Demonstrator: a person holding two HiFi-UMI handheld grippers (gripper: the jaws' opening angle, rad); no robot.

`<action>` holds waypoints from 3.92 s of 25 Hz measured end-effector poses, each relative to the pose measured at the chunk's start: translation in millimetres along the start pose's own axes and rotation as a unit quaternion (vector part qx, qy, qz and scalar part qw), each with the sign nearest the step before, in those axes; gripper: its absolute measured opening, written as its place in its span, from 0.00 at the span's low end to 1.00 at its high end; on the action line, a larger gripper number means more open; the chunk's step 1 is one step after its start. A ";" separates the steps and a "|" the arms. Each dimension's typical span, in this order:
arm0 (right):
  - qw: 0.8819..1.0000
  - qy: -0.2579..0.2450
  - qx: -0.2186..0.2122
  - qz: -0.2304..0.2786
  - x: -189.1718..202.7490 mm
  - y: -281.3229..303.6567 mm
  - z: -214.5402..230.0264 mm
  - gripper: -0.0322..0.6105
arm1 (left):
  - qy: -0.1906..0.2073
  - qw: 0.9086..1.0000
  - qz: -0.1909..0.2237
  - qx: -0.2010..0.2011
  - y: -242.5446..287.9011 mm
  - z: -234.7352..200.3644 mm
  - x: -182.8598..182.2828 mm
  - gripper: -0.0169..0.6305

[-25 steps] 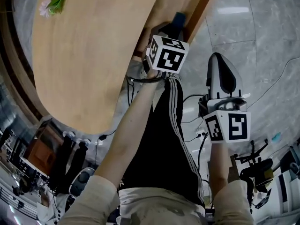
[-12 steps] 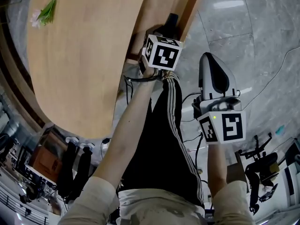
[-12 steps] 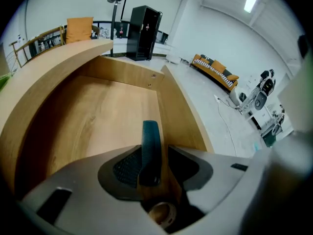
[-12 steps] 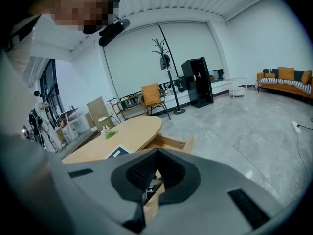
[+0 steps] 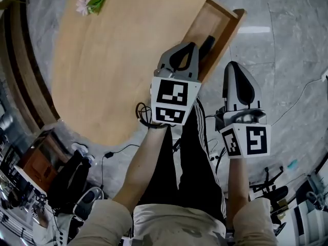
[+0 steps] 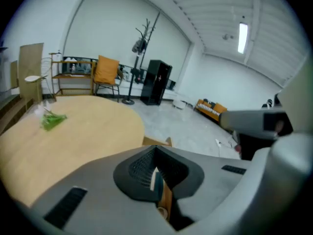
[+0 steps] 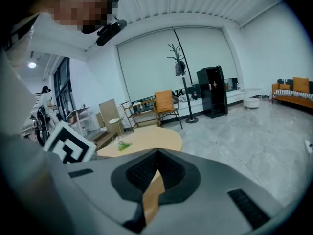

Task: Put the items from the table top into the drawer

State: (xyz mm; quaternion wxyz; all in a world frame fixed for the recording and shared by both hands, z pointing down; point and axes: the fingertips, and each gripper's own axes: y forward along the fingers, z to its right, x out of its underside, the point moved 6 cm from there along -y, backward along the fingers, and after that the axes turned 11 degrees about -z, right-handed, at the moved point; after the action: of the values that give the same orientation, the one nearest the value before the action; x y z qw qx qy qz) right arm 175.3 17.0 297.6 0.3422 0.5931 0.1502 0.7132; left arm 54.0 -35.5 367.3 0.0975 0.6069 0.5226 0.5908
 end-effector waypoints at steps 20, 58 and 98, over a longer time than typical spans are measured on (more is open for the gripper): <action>0.987 -0.115 -0.115 0.010 -80.5 45.0 -142.2 0.06 | -0.102 0.971 0.135 -0.168 -202.0 -126.3 -61.0 0.04; 0.979 -0.098 -0.168 -0.068 -15.3 46.5 -94.0 0.06 | 0.453 0.743 -0.433 -0.234 47.4 -301.8 -50.2 0.06; 0.993 -0.063 -0.091 -0.043 -17.3 15.7 -52.2 0.06 | 0.049 0.997 -0.024 -0.054 -65.4 -19.0 -32.8 0.06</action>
State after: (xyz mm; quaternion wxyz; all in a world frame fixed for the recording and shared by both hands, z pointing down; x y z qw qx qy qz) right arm 122.0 4.2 281.3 0.4334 0.5967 0.0881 0.6696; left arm 12.5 -41.0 304.3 0.1186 0.5578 0.5088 0.6449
